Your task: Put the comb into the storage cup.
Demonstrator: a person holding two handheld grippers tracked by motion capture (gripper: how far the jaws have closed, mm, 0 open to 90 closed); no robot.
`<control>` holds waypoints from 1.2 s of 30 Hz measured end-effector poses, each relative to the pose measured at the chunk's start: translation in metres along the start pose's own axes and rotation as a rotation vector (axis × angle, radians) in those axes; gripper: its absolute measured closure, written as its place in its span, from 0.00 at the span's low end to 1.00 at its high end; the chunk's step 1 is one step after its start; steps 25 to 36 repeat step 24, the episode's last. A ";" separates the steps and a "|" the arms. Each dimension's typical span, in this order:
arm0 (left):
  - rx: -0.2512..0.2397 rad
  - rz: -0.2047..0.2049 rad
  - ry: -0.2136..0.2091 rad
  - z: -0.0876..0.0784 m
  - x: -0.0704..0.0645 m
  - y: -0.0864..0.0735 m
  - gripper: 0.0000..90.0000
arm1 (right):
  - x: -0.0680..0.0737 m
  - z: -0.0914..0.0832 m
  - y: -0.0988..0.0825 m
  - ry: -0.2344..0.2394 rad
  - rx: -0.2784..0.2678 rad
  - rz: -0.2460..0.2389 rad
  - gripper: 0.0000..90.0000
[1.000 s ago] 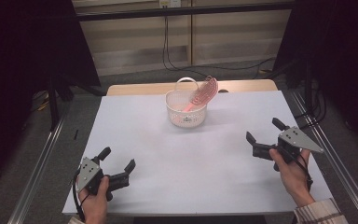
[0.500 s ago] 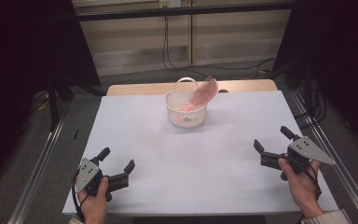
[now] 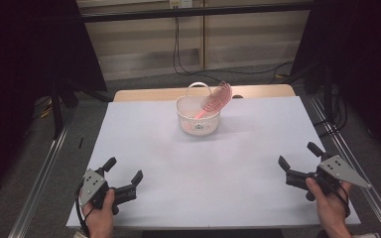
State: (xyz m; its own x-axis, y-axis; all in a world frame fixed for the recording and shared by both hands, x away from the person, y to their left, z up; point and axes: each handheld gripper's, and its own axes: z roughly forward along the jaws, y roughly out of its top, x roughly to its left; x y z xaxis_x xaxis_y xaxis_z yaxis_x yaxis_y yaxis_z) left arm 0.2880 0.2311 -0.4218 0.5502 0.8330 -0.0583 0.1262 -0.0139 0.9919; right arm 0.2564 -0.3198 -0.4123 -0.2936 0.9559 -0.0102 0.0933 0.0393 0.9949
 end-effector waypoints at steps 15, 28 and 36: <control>0.001 0.003 -0.005 -0.005 0.001 -0.001 0.01 | -0.002 -0.016 -0.018 -0.006 0.066 -0.019 0.00; 0.031 0.012 -0.014 -0.002 0.000 -0.002 0.01 | -0.006 -0.012 -0.014 -0.016 0.014 -0.003 0.00; 0.031 0.012 -0.014 -0.002 0.000 -0.002 0.01 | -0.006 -0.012 -0.014 -0.016 0.014 -0.003 0.00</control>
